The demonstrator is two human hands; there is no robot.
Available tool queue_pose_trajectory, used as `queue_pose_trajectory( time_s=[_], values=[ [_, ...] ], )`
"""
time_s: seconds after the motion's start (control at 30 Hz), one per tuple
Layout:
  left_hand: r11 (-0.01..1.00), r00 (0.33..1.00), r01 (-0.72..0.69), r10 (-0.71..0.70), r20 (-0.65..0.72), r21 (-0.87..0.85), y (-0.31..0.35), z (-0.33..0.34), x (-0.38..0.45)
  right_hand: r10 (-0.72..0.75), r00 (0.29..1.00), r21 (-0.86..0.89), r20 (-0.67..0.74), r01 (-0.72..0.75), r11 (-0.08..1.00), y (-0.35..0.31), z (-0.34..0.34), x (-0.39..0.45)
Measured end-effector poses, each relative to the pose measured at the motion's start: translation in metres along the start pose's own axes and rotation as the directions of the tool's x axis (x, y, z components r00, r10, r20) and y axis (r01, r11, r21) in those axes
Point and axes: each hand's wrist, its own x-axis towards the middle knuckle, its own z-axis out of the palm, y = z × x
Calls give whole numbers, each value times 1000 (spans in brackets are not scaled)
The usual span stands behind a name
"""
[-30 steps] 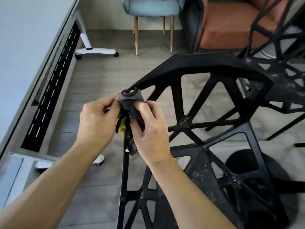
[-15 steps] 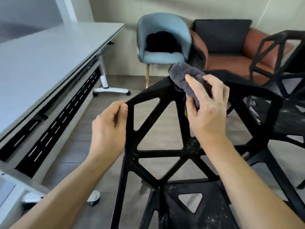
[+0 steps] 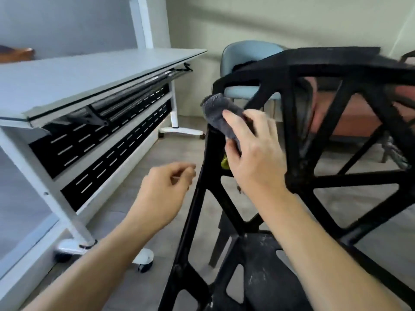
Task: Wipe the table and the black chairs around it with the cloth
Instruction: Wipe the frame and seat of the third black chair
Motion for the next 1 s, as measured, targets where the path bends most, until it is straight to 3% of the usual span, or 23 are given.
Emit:
queue_pose_trajectory(
  time_s=[0.1,0.17,0.3,0.47,0.57,0.63,0.83,0.93,1.0],
  values=[
    [977,986,151,-137,99,-148,-9,8,-53,98,995,24,-3,-97,995,-10,14,-14],
    [946,980,197,-181,85,-258,-7,14,-63,119,993,44,24,-120,992,-20,15,-26],
    [993,994,88,-83,65,-75,-4,8,-66,76,979,22,189,-81,996,-54,15,-60],
    [983,993,111,-103,62,-149,-6,9,-69,214,916,206,339,-294,933,-46,-1,-75],
    [929,991,132,-126,40,-347,-1,14,-79,173,929,184,328,-242,953,-41,-5,-66],
    [913,991,137,-129,47,-384,-2,15,-76,135,952,111,273,-171,979,-42,2,-58],
    [964,995,92,-80,55,-248,-7,9,-77,274,914,157,299,-331,931,-45,7,-101],
    [978,997,66,-57,50,-198,-10,10,-75,244,903,86,354,-291,953,-32,1,-100],
    [980,997,70,-62,50,-186,-12,12,-74,193,931,73,309,-225,972,-29,-2,-80]
  ],
)
